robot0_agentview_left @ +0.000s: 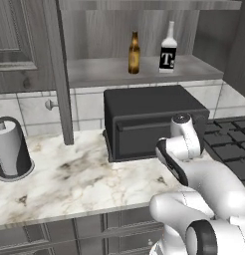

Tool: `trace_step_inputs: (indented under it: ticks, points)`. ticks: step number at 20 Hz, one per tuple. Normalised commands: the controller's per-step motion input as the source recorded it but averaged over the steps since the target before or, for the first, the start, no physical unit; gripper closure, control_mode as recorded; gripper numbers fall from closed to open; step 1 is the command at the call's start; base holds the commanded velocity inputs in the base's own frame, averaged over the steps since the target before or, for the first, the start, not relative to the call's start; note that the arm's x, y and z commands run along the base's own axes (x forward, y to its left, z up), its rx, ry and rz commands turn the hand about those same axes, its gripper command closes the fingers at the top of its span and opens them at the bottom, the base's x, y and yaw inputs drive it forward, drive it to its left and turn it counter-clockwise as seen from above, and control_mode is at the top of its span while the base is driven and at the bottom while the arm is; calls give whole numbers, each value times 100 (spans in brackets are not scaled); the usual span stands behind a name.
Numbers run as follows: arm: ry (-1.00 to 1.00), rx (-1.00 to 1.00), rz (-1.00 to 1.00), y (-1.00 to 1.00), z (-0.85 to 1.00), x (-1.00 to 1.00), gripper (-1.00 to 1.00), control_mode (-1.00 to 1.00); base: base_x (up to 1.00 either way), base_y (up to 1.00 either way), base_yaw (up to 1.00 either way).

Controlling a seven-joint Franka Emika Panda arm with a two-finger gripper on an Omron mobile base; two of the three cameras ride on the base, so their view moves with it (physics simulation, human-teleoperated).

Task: Sort all alcoholic drinks to one cabinet, and non-alcoholic drinks to the other.

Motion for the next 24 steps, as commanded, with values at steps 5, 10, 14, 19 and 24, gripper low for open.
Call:
trace_step_inputs:
  ticks: [5,10,14,19,24]
  points:
    - [0,0,0,-4,-13,17,-100,-100,0,0,0]
    - [0,0,0,-6,-17,19,-100,-100,0,0,0]
    - [0,0,0,-7,-16,19,-100,-100,0,0,0]
    - [0,0,0,-5,-15,12,-100,-100,0,0,0]
    - [0,0,0,-9,-14,6,-100,-100,0,0,0]
